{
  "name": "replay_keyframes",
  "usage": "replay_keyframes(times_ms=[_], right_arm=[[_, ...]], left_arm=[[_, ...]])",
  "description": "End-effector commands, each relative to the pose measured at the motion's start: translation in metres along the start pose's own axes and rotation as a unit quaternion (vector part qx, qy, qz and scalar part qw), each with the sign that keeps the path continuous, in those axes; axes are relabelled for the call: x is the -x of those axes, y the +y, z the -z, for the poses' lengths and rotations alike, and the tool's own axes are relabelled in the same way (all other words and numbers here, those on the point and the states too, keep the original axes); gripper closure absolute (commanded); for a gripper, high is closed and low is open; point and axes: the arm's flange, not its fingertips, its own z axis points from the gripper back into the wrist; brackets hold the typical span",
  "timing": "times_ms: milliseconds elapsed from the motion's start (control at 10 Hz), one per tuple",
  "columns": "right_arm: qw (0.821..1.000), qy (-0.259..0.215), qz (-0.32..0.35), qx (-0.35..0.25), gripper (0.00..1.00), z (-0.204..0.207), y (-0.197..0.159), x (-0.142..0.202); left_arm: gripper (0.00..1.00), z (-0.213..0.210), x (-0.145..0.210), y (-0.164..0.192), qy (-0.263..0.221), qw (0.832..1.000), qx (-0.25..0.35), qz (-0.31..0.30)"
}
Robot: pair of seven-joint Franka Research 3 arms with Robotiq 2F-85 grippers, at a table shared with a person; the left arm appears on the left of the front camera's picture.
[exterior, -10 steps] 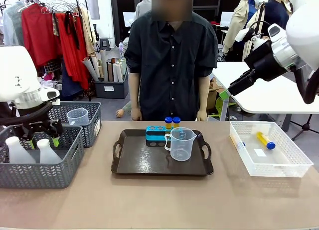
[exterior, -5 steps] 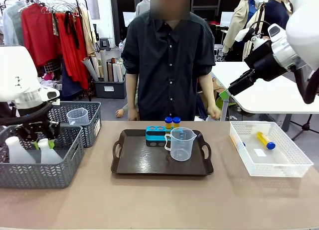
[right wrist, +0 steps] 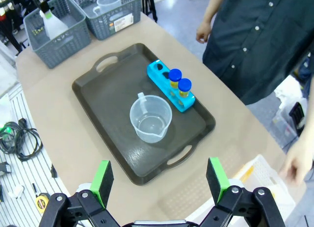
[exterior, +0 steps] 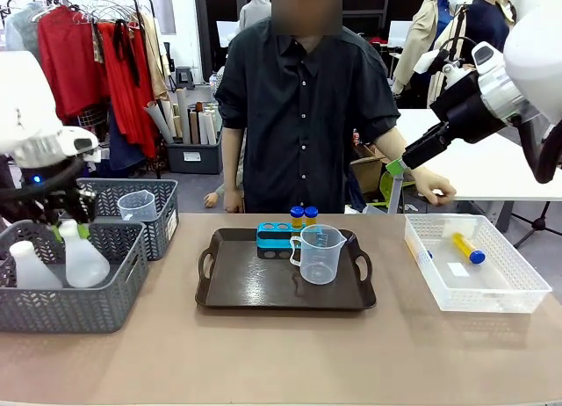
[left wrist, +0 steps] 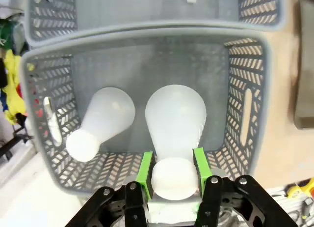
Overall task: Prepare the laboratory tools.
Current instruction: Pick up one Small flask and place it on the Handle tray.
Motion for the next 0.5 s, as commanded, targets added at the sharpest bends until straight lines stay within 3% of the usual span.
replay_keyframes(times_ms=[0, 200, 400], right_arm=[[1.000, -0.005, 0.004, -0.007, 0.00, -0.001, 0.000, -0.001], [1.000, -0.005, 0.004, -0.007, 0.00, -0.001, 0.000, -0.001], [1.000, -0.005, 0.004, -0.007, 0.00, -0.001, 0.000, -0.001]], left_arm=[[1.00, -0.047, -0.006, 0.015, 0.005, 0.999, 0.002, 0.050], [1.00, -0.115, -0.008, 0.015, -0.042, 0.995, -0.011, 0.090], [1.00, -0.182, -0.008, 0.002, -0.073, 0.992, 0.015, 0.105]])
